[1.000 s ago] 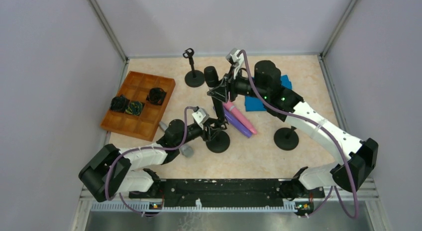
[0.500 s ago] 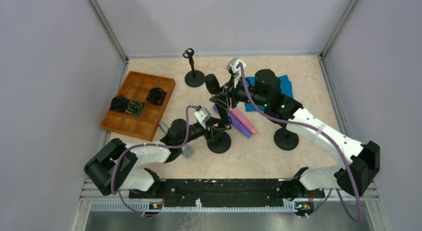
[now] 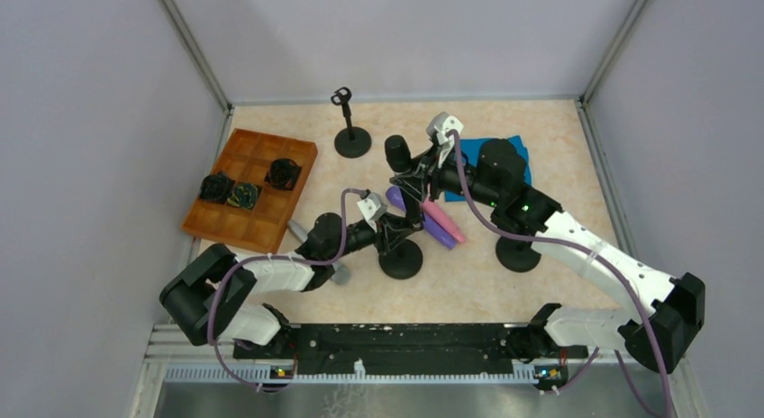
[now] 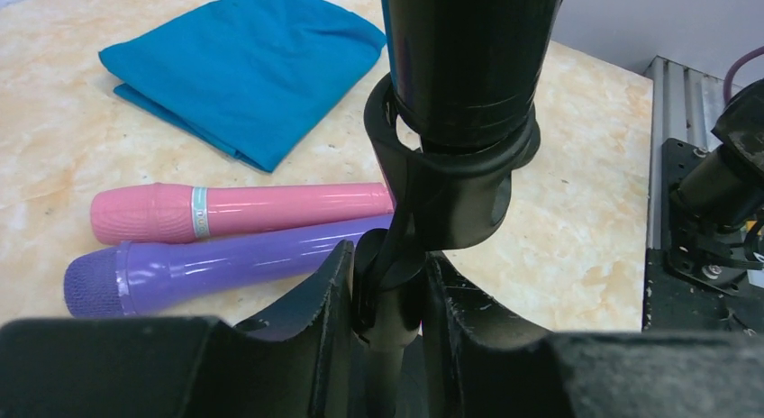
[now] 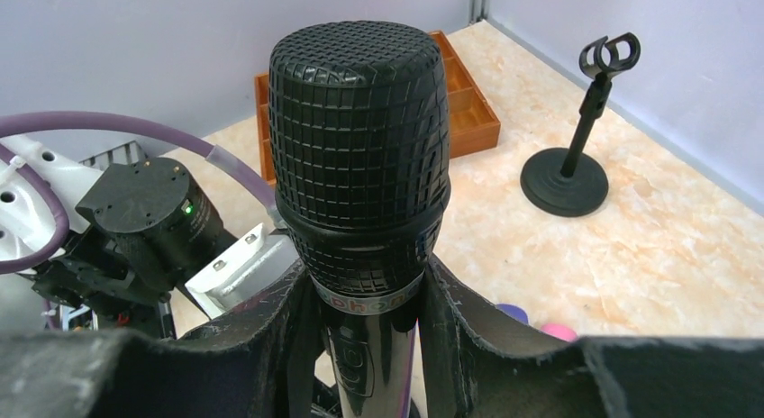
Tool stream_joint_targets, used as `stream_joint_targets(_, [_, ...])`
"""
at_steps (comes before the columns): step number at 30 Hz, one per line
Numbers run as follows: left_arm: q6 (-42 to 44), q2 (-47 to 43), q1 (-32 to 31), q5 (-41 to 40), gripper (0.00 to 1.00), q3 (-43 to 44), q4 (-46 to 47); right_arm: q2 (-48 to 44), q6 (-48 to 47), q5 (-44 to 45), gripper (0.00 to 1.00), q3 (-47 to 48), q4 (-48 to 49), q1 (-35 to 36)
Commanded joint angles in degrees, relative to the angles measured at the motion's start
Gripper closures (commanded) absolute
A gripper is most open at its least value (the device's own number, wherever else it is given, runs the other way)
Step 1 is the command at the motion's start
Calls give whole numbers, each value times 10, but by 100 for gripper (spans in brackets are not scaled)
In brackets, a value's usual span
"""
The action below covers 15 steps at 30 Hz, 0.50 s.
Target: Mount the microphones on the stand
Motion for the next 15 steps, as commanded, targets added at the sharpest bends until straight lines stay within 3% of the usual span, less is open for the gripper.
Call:
stream_joint_targets(1, [-16, 3, -2, 13, 87, 25, 66, -22, -3, 2, 100, -4, -3, 4])
stream_joint_targets(5, [-19, 5, -2, 13, 100, 24, 66, -27, -2, 7, 100, -5, -10, 5])
stream_joint_targets(15, [-29, 9, -2, 0, 100, 24, 58, -39, -23, 22, 100, -49, -13, 10])
